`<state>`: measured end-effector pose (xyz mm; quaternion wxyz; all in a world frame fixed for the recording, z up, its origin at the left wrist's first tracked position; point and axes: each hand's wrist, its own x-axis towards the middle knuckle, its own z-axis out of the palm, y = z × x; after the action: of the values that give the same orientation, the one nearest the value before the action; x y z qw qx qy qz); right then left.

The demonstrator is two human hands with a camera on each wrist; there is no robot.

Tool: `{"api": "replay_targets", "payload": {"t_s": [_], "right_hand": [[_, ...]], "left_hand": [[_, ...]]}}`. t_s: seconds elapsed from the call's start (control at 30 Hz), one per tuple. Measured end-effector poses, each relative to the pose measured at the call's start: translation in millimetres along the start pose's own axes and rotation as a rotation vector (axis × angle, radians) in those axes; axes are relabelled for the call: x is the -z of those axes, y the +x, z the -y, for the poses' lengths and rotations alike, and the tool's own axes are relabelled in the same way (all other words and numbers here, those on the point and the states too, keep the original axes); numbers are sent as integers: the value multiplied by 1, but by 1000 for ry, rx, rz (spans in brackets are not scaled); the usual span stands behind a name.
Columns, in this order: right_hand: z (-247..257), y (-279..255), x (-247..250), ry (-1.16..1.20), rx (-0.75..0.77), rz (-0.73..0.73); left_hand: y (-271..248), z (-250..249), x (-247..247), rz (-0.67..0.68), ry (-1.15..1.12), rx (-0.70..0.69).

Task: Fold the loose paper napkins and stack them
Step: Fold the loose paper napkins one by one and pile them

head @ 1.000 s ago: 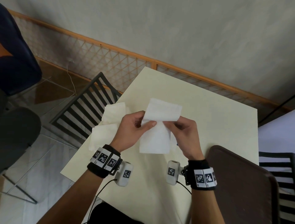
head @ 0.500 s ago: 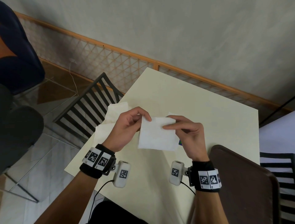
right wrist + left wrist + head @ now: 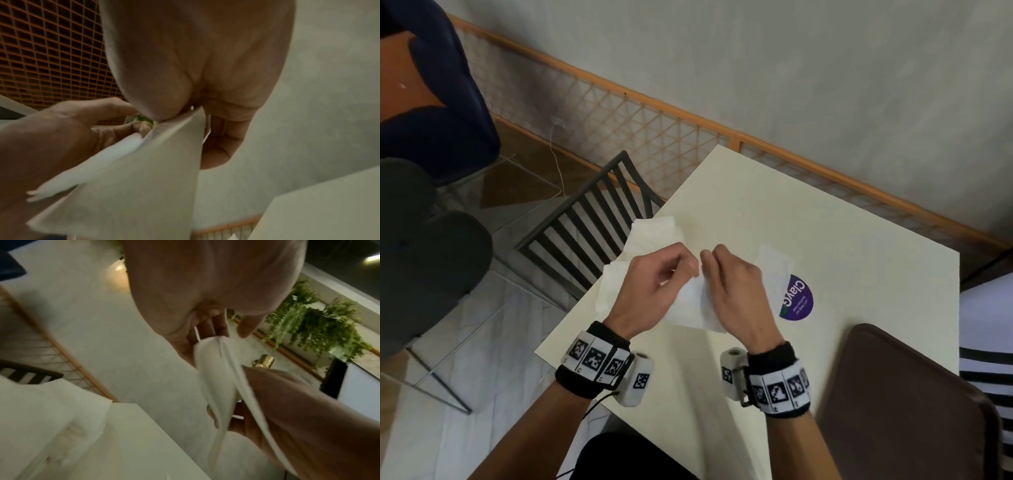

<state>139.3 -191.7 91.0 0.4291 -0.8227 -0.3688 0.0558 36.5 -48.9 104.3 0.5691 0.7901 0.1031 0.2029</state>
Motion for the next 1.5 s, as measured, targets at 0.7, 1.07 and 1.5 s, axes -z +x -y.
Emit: {"api": "replay_targets", "payload": {"t_s": [0.7,1.07,1.5], "right_hand": [[-25,36,-155,-183,-299,322],[-169,24,-25,-474,-766,-72],[-218,37,12,-260,-982,-29]], "left_hand": [[-11,161,53,-45,778,513],[1,113,-23,16,581,99],[32,93,-86,250,441,147]]}}
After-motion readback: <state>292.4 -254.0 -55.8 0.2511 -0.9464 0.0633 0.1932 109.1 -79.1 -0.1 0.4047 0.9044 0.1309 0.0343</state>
